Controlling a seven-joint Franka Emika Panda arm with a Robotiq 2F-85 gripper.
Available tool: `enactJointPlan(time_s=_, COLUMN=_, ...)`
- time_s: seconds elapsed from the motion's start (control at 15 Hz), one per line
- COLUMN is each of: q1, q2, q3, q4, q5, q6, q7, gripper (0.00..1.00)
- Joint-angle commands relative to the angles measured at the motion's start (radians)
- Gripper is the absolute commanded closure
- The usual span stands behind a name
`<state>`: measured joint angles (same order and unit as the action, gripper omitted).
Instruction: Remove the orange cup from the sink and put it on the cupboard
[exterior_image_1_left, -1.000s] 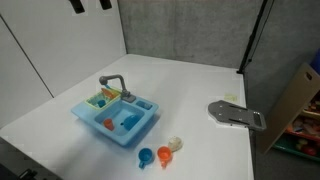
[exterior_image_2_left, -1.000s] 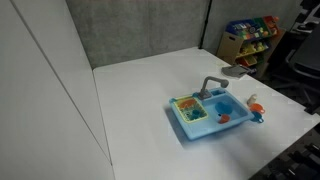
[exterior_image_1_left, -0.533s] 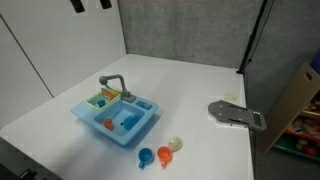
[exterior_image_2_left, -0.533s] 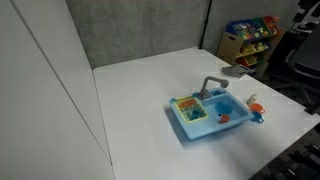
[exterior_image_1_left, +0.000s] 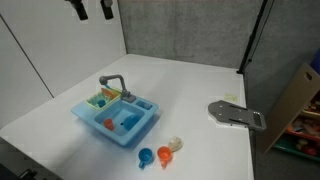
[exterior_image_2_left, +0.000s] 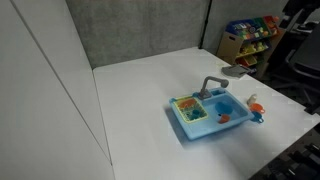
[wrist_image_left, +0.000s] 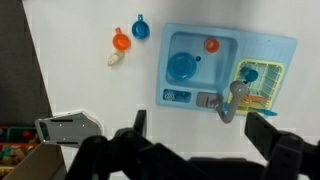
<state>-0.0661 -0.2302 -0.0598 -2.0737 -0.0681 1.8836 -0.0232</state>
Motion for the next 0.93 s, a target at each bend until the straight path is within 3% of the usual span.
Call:
enactJointPlan(time_s=0.0, q1=0.0, q2=0.084, q3=-0.007, q4=0.038, q5=0.014, q6=0.002, q7=-0.003, gripper=0.0)
enactJointPlan(time_s=0.27, q1=-0.006, q2=0.183, q3=-0.013, q4=0.036, q5=0.015, q6=0.068, q7=-0.003, gripper=0.0)
enactJointPlan(time_s=0.87, q1=-0.029, q2=0.362, q3=-0.025, q4=0.042, q5=0.13, q6=0.258, q7=-0.095, gripper=0.0)
